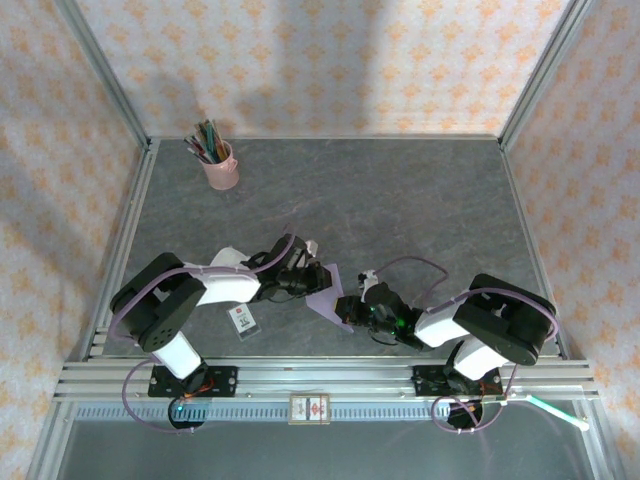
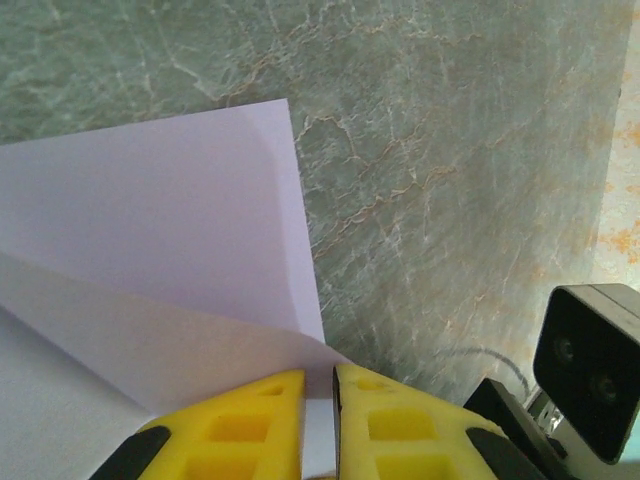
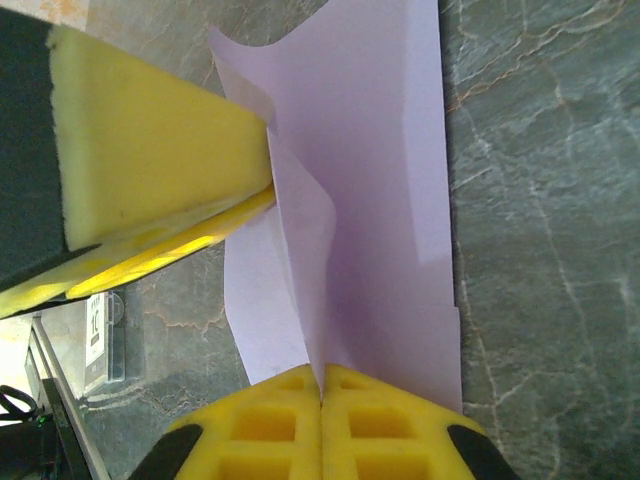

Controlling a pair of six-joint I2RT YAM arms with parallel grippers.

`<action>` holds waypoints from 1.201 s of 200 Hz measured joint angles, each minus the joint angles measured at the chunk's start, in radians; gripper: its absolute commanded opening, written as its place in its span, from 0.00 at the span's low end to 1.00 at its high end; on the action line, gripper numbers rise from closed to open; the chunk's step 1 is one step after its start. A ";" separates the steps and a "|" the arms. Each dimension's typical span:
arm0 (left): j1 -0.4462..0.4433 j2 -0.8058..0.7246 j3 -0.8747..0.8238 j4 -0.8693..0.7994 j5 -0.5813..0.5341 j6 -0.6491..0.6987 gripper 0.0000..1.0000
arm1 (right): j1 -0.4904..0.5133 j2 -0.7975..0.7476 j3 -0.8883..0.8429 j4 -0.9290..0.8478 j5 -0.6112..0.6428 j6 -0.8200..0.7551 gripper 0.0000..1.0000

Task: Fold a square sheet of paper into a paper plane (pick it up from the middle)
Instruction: Fourth fold the wing at the center of the table.

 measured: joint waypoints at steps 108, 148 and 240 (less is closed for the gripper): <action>0.048 -0.178 -0.154 0.003 -0.051 -0.036 0.22 | 0.000 0.003 -0.039 0.066 0.015 0.043 0.00; 0.048 -0.128 -0.144 0.014 -0.055 -0.043 0.22 | 0.000 0.003 -0.045 0.080 0.016 0.049 0.00; 0.009 -0.011 -0.057 0.051 -0.036 -0.043 0.22 | 0.000 0.014 -0.054 0.107 0.016 0.058 0.02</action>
